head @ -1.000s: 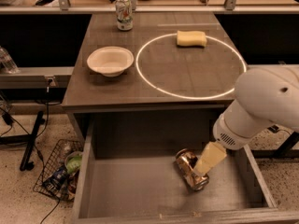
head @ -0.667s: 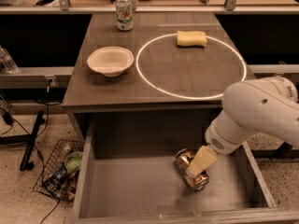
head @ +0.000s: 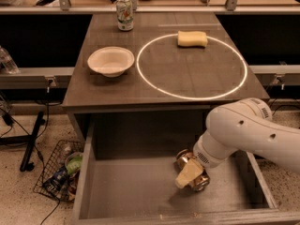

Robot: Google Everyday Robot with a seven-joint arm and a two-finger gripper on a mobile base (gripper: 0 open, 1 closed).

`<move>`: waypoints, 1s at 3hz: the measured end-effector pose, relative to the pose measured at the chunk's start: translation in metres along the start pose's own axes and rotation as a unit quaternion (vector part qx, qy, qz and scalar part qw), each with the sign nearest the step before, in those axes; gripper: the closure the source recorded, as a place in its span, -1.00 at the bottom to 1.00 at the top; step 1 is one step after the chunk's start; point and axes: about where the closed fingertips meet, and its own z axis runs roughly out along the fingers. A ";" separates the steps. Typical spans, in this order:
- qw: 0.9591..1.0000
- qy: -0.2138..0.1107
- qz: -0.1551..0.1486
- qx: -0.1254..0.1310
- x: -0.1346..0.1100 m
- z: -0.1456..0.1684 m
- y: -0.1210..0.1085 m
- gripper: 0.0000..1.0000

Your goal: Pick orange can from top drawer and place on counter

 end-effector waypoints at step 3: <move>0.999 0.000 0.049 -0.004 0.014 0.043 -0.024 -0.09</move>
Offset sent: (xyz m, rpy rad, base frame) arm 0.0229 -0.0236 -0.0442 0.0276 -0.0058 -0.1052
